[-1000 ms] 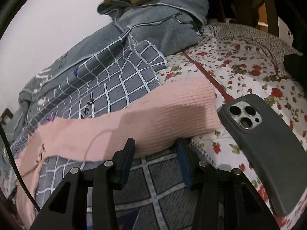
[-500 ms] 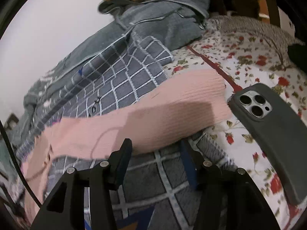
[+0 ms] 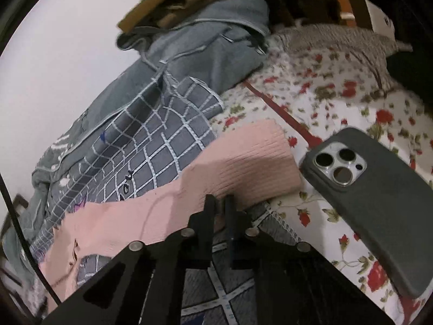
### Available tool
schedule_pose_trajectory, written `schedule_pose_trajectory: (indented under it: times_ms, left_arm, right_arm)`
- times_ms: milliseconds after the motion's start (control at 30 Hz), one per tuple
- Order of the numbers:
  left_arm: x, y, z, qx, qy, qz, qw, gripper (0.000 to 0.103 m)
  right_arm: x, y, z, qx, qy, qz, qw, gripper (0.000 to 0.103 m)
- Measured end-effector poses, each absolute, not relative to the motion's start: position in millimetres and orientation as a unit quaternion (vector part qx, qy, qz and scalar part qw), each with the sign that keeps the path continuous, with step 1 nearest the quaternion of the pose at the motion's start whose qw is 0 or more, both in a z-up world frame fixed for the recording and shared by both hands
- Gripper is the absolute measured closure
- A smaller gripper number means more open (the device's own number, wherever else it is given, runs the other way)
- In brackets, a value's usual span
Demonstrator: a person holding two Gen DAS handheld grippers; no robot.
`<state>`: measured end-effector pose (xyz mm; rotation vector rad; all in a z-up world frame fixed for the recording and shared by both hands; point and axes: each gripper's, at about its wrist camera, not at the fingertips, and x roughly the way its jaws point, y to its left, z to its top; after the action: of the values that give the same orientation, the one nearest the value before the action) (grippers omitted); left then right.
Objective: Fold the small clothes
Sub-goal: 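Grasp the other sleeve cuff with the right tool and lift it, then lay the held sleeve across the sweater body and open the right tool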
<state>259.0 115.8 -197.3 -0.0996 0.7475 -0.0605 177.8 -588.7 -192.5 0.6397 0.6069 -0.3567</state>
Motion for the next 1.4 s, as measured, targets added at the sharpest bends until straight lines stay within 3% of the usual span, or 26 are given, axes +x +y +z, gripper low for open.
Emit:
schedule_pose_trajectory:
  times_ms: [433,633,767,933,1200,1267,1333,1400]
  left_arm:
    - [250,123,-193,-0.075,0.347,-0.041,0.934,0.015]
    - [240,151,-194,-0.161,0.321,-0.024,0.933,0.015]
    - [228,160,-192,-0.162,0.328,-0.008,0.931,0.015]
    - [217,189,-180,-0.174,0.352,0.008,0.92,0.015]
    - [202,238,-173,-0.188,0.36,0.054,0.912,0.015]
    - [202,235,-172,-0.164,0.36,0.063,0.916,0.015]
    - [205,230,-171,-0.155,0.363,0.056,0.917,0.016]
    - [211,222,-171,-0.161,0.367,0.033,0.916,0.017]
  right_arm:
    - [208,-510,-101,0.2,0.244,-0.115,0.942,0.099]
    - [242,-399,-56,0.122,0.234,-0.04,0.964,0.099]
    - [268,-314,-44,0.105,0.235,0.017,0.966,0.099]
    - [304,-189,-57,0.108,0.258,0.112,0.954,0.099]
    - [328,-41,-147,0.049,0.384,0.25,0.888,0.098]
    - [315,-40,-150,0.042,0.386,0.251,0.887,0.09]
    - [299,-53,-146,0.043,0.371,0.259,0.891,0.054]
    - [281,-79,-140,0.049,0.344,0.248,0.904,0.052]
